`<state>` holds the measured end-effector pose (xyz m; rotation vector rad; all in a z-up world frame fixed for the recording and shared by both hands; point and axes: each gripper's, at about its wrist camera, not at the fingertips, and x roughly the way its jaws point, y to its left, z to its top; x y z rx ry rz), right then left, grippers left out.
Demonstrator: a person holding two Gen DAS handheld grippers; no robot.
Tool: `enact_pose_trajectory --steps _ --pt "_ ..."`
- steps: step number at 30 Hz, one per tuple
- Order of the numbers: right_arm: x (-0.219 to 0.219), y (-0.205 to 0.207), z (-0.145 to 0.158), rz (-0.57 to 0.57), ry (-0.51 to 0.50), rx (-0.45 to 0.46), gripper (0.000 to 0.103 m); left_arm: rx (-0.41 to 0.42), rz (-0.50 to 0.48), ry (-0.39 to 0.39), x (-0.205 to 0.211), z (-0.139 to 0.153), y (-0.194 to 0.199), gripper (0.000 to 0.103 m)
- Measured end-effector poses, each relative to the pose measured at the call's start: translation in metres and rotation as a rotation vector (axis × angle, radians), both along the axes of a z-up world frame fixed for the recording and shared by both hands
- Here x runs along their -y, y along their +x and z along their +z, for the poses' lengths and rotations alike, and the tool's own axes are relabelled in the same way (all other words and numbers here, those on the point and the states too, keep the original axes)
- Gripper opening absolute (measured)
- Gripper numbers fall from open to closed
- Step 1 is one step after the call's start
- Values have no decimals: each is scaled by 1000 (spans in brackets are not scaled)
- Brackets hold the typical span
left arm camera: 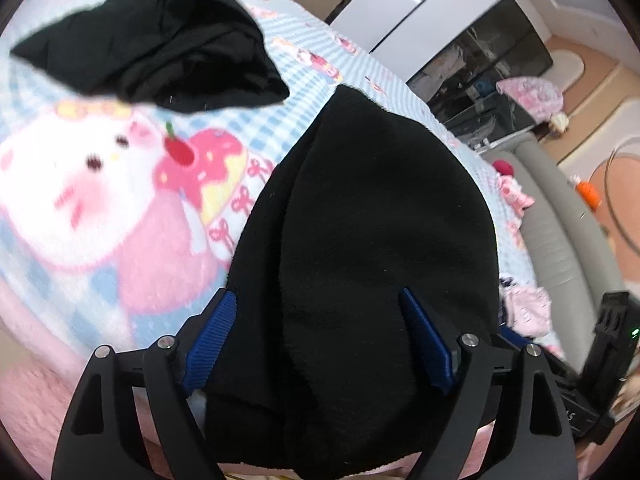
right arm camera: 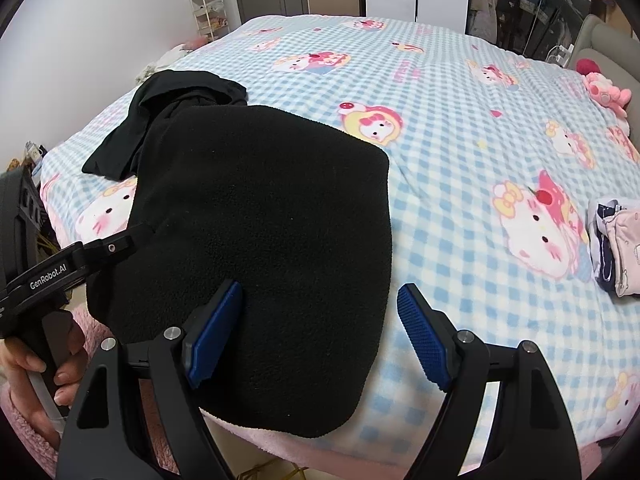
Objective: Fold clothes
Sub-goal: 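Grasp the folded black jacket bundle with both grippers side by side, then lift the jacket bundle with both grippers and carry it toward the pink garment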
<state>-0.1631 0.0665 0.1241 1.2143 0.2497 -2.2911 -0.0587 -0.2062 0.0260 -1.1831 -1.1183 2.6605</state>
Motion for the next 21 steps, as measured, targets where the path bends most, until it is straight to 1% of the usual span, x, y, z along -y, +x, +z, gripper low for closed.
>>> enact_pose_trajectory --steps 1,2,5,8,12,14,16,18,20,21 --pt "-2 -2 -1 -2 -12 10 82 0 -2 39 3 -6 -2 89" --pt "-4 -4 -3 -7 -25 21 88 2 -4 76 6 -11 -3 91" --pt "-19 -22 -17 -34 -113 118 103 6 -28 168 12 -23 -8 94" --pt "-36 -44 -39 -32 -267 310 102 16 -58 245 15 -32 -15 94" --pt "-41 -60 -57 2 -384 431 102 32 -96 349 19 -45 -24 95" --pt "-40 -66 -65 5 -427 492 103 48 -119 376 19 -46 -27 95" --pt "-38 -67 -63 12 -427 497 103 66 -169 380 18 -40 -30 95" --pt "-34 -65 -58 19 -406 473 103 81 -201 373 19 -38 -31 95" --pt "-30 -63 -55 27 -392 456 103 93 -191 391 21 -44 -31 98" --pt "-27 -61 -56 27 -402 453 103 96 -185 402 21 -46 -31 99"
